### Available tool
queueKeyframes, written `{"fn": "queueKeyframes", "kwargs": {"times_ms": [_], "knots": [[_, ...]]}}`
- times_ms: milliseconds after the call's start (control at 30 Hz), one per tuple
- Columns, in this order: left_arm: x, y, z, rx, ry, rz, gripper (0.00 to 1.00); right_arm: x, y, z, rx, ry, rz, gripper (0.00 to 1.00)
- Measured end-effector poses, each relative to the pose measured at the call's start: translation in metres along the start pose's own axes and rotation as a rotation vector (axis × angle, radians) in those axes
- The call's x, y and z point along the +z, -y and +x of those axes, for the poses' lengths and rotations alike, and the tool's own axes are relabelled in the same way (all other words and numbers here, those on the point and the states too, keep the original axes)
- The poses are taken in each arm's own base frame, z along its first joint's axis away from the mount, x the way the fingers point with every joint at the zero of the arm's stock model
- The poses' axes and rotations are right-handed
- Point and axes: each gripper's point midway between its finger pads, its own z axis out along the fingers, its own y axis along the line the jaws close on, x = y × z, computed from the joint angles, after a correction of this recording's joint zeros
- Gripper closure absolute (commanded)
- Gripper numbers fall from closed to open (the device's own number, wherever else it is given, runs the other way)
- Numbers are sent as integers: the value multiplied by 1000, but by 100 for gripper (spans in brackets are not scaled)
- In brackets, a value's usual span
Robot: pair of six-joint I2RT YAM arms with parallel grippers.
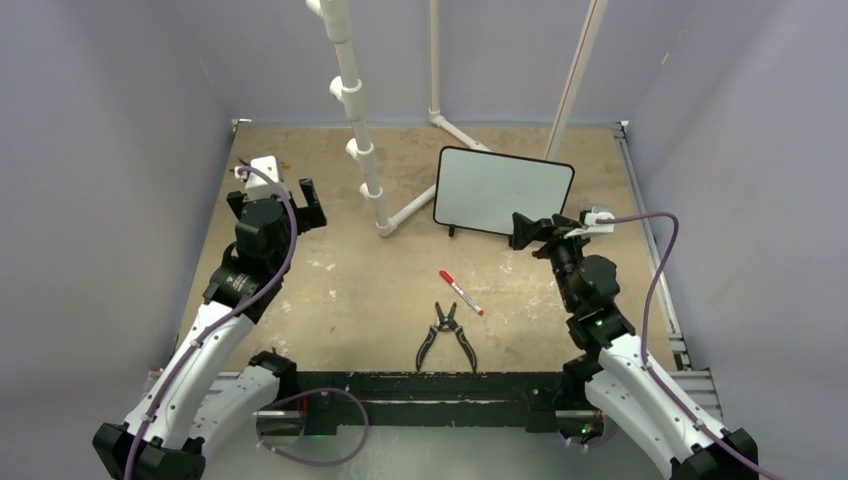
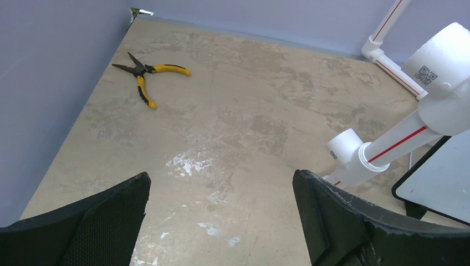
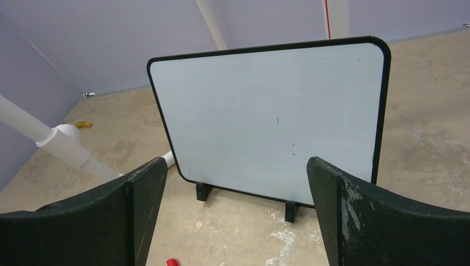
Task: Write a sentence on the whiteboard
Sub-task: Move the whiteboard to the center of the board.
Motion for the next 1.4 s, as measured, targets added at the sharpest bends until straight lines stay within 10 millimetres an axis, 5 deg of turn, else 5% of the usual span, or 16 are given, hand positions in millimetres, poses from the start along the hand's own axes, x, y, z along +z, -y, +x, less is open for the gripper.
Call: {"fn": "queueKeyframes", "kwargs": {"times_ms": [267,400,933,1400], "knots": [[2,0,5,7,-13,-4,1,4,0,16,-6,-57,-3,2],[5,1,8,14,-23,-6,1,9,2,29,-14,-102,8,14],[10,19,26,72,-92,97,1,22,31,172,91,-523,229,28],[4,24,27,73,-86,140,1,41,48,182,82,-525,351,40]]}}
